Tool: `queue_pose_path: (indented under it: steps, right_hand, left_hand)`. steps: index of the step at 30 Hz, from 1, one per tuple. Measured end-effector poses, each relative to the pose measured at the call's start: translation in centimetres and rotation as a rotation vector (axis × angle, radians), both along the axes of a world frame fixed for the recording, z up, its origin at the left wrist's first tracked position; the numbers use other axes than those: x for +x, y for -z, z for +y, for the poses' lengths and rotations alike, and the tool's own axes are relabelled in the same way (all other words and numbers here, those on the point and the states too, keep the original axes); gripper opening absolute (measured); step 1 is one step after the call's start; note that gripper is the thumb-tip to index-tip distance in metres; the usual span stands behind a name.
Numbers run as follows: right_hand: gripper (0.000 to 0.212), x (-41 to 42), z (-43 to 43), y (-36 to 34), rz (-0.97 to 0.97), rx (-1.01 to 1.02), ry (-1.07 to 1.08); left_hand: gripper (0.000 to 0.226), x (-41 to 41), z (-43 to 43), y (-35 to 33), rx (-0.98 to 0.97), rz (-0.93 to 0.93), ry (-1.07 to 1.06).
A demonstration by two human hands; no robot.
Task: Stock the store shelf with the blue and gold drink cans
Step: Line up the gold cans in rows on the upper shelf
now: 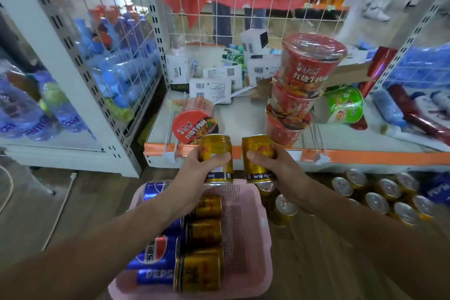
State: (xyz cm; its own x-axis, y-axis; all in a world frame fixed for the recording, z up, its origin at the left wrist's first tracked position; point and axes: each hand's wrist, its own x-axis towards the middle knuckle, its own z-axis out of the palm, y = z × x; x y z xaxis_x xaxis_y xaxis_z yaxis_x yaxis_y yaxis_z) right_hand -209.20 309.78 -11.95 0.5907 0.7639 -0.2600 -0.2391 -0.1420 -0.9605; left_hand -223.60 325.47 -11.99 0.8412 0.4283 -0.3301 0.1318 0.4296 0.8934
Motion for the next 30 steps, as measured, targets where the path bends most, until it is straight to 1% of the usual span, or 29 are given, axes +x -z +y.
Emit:
queue_pose_path:
  steps: [4,6,9,10,12,14,16,17,20,22,26,30]
  right_hand:
    - [0.049,0.0,-0.5,-2.7,-0.079,-0.035,0.019]
    - [0.053,-0.3,-1.3,-4.6,-0.063,-0.050,0.046]
    - [0.058,-1.1,-2.9,-8.5,-0.042,-0.097,0.078]
    - [0.059,-1.4,-3.5,-10.0,-0.030,-0.110,0.085]
    - [0.061,-1.9,-4.8,-14.1,-0.003,-0.135,0.145]
    - [0.057,-2.6,-5.6,-17.8,0.003,-0.127,0.190]
    - [0.053,-2.6,-6.7,-23.5,0.015,-0.142,0.230]
    - [0.053,-2.7,-7.4,-26.6,0.033,-0.138,0.256]
    - [0.065,-2.5,-9.3,-35.9,0.050,-0.150,0.264]
    - [0.069,-2.1,-10.6,-42.6,0.027,-0.156,0.264]
    - [0.060,-0.8,-13.7,-54.6,-0.017,-0.128,0.269]
    - [0.058,1.2,-17.1,-63.6,-0.052,-0.106,0.270]
  left_hand:
    - [0.064,0.9,-0.4,-2.5,0.076,-0.007,-0.034]
    - [0.068,0.9,-1.0,-4.4,0.085,0.023,-0.074]
    - [0.083,0.4,-2.5,-8.2,0.097,0.090,-0.098]
    - [0.084,0.1,-3.1,-9.8,0.097,0.102,-0.099]
    - [0.078,-0.4,-4.3,-14.2,0.101,0.133,-0.109]
    - [0.073,-0.8,-5.5,-17.9,0.131,0.136,-0.096]
    - [0.074,-0.5,-6.6,-23.5,0.141,0.137,-0.065]
    - [0.070,-0.3,-7.3,-26.6,0.133,0.126,-0.055]
    - [0.046,0.7,-9.6,-36.8,0.152,0.073,-0.028]
    - [0.049,1.6,-11.2,-43.7,0.182,0.052,-0.022]
    - [0.061,3.3,-14.6,-54.9,0.182,0.036,-0.015]
    - [0.057,5.2,-17.6,-63.1,0.217,0.016,0.022]
